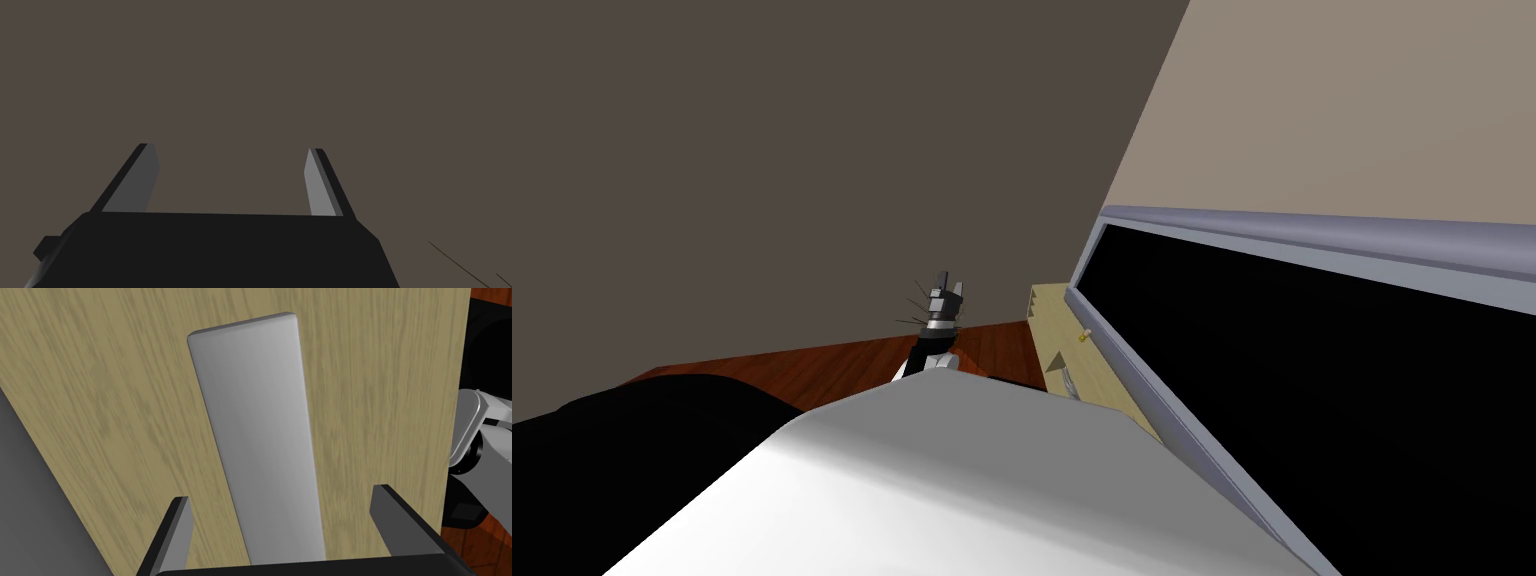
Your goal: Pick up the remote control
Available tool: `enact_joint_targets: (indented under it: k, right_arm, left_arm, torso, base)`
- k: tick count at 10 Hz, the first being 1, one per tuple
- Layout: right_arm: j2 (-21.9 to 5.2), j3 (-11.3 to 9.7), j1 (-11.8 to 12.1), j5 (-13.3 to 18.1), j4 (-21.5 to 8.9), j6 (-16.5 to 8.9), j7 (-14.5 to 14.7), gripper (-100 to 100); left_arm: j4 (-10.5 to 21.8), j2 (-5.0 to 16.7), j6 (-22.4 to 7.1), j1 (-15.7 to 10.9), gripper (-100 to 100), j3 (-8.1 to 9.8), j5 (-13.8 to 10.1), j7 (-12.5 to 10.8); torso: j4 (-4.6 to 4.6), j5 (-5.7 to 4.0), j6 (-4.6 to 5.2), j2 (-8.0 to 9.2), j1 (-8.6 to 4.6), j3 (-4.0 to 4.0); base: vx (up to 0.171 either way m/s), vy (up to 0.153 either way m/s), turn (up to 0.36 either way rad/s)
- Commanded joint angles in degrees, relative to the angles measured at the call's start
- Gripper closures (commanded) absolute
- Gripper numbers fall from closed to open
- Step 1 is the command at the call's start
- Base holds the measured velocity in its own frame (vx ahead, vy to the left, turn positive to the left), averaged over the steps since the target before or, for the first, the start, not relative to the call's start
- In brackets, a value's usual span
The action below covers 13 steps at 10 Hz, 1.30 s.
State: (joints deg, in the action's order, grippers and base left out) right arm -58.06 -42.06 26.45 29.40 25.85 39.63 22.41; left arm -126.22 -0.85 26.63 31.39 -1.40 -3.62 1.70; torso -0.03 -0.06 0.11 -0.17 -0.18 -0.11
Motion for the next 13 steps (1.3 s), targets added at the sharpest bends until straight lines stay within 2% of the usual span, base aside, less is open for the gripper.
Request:
enact_joint_targets:
  k: [1, 2, 3, 4, 5, 6, 7, 8, 9, 13]
  right_arm:
    - [0.00, 0.00, 0.00, 0.00, 0.00, 0.00, 0.00, 0]
    - [-0.75, -0.87, 0.93, -0.50, 2.86, -2.87, -0.28, -100]
    - [-0.75, -0.87, 0.93, -0.50, 3.71, -2.88, -0.28, -100]
    - [-1.48, -1.74, 1.86, -1.00, 5.50, -5.13, -0.56, -100]
    - [-1.48, -1.74, 1.86, -1.00, 7.42, -5.74, -0.56, -100]
    - [-2.22, -2.62, 2.78, -1.50, 10.20, -8.45, -0.83, -100]
    - [-2.22, -2.62, 2.78, -1.50, 11.14, -8.61, -0.83, -100]
    - [-2.95, -3.49, 3.71, -2.00, 13.58, -11.11, -1.11, -100]
    - [-2.95, -3.49, 3.71, -2.00, 14.85, -11.47, -1.11, -100]
    - [-2.95, -3.49, 3.71, -2.00, 14.85, -11.47, -1.11, -100]
  left_arm:
    - [0.00, 0.00, 0.00, 0.00, 0, 0.00, 0.00, 0.00]
    - [0.00, -0.01, 0.00, 0.00, 0, -0.01, 0.00, 0.00]
    - [0.00, 0.00, 0.00, 0.00, 0, 0.00, 0.00, 0.00]
    - [0.00, -0.01, 0.00, -0.01, 0, -0.01, 0.00, 0.00]
    - [0.00, -0.01, 0.00, -0.01, 0, -0.01, 0.00, 0.00]
    - [0.00, -0.01, 0.00, -0.01, 0, -0.01, 0.00, 0.00]
    - [0.00, -0.01, 0.00, -0.01, 0, -0.01, 0.00, 0.00]
    - [0.00, -0.01, 0.00, -0.01, 0, -0.01, 0.00, 0.00]
    - [0.00, -0.01, 0.00, -0.01, 0, -0.01, 0.00, 0.00]
    - [0.00, -0.01, 0.00, -0.01, 0, -0.01, 0.00, 0.00]
  torso:
    - [0.00, 0.00, 0.00, 0.00, 0.00, 0.00]
    - [0.04, 0.06, 0.01, 0.15, 0.22, 0.09]
    - [0.05, 0.06, 0.03, 0.19, 0.16, 0.12]
    - [0.06, 0.05, 0.00, 0.23, 0.22, 0.14]
    - [0.06, 0.08, 0.02, 0.27, 0.31, 0.16]
    - [0.07, 0.08, 0.01, 0.26, 0.35, 0.16]
    - [0.06, 0.09, 0.02, 0.26, 0.37, 0.15]
    - [0.06, 0.09, 0.01, 0.26, 0.36, 0.16]
    - [0.07, 0.09, 0.01, 0.29, 0.32, 0.17]
    - [0.06, 0.09, 0.02, 0.26, 0.36, 0.15]
  base:
    - [0.009, -0.013, 0.001]
    - [0.016, -0.048, -0.049]
    - [0.006, -0.033, -0.009]
    - [-0.004, -0.001, 0.010]
    - [0.000, 0.000, 0.000]
    - [0.005, 0.005, -0.015]
    - [0.000, 0.000, 0.000]
    - [-0.009, -0.010, 0.030]
    - [-0.005, -0.005, 0.016]
    - [0.002, 0.002, -0.007]
